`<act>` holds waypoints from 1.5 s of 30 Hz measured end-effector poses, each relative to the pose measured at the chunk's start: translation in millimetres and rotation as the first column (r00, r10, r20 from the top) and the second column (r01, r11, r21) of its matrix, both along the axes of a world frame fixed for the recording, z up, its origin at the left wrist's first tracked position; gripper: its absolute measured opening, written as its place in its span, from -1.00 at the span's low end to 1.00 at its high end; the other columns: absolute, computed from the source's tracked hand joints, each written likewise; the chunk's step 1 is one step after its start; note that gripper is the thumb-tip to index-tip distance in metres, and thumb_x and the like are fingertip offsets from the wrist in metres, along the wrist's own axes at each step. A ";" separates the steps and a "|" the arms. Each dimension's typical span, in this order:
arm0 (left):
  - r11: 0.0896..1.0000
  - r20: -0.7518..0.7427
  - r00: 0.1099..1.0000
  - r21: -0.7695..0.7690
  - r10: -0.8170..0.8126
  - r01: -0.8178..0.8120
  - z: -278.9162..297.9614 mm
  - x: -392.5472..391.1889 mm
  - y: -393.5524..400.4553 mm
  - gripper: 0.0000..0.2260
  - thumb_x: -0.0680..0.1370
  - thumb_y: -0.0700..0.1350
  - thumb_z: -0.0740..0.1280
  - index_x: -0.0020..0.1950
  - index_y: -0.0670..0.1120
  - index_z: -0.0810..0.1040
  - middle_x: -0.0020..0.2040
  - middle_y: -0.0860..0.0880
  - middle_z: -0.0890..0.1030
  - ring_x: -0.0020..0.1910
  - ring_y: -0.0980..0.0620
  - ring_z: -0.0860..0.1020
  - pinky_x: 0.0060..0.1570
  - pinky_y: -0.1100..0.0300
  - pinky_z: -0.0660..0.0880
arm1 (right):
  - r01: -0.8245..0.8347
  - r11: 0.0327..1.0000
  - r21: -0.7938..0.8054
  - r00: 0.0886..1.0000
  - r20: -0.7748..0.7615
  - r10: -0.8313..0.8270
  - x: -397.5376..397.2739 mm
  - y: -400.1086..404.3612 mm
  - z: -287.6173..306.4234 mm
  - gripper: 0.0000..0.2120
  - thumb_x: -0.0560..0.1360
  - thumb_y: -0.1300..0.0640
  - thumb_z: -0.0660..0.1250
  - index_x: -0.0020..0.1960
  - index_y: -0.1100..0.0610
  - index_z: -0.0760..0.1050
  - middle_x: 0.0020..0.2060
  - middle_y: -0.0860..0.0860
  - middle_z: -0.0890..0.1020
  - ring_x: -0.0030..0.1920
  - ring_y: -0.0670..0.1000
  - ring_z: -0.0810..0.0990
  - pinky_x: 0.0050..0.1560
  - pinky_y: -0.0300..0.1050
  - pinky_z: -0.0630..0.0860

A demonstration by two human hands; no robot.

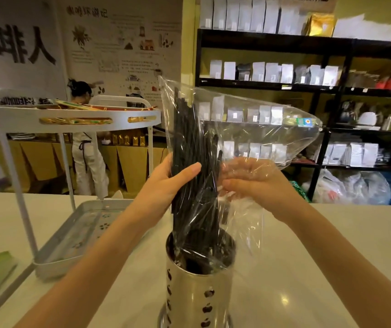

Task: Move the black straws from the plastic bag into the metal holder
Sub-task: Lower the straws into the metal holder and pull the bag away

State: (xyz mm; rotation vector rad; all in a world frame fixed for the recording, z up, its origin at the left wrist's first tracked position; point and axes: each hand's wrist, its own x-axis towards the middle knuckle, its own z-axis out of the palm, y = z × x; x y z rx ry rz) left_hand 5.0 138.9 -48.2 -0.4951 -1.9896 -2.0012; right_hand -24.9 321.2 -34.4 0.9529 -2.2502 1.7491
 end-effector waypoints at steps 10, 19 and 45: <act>0.998 -0.087 0.995 -0.042 -0.043 0.039 15.0 10.0 -4.3 -0.72 0.33 0.12 0.22 0.04 0.26 0.42 -0.08 0.23 0.63 -0.06 0.28 0.60 -0.10 0.31 0.51 | -0.032 0.999 -0.035 0.999 0.000 0.032 0.3 8.5 14.2 -0.76 0.38 0.38 0.40 -0.01 0.13 0.59 -0.17 0.05 0.72 -0.16 0.01 0.70 -0.22 -0.14 0.61; 0.998 -0.087 0.995 0.039 -0.051 0.055 17.1 9.6 -5.5 -0.59 0.33 0.12 0.21 0.18 0.18 0.44 -0.04 0.22 0.64 0.01 0.22 0.60 0.00 0.19 0.47 | -0.082 0.996 -0.036 0.997 -0.003 0.082 4.6 16.7 13.0 -0.76 0.37 0.33 0.39 -0.07 0.04 0.59 -0.27 -0.05 0.73 -0.21 -0.03 0.71 -0.25 -0.25 0.59; 0.993 -0.107 0.987 0.034 0.119 -0.116 3.9 8.6 -1.3 -0.73 0.54 -0.03 0.10 0.12 0.04 0.54 -0.14 0.09 0.67 -0.10 0.15 0.63 -0.15 0.27 0.53 | -0.071 0.994 -0.083 0.995 -0.069 0.065 1.5 32.7 14.5 -0.71 0.31 0.20 0.40 0.03 0.13 0.62 -0.15 0.05 0.73 -0.14 0.05 0.71 -0.08 -0.03 0.63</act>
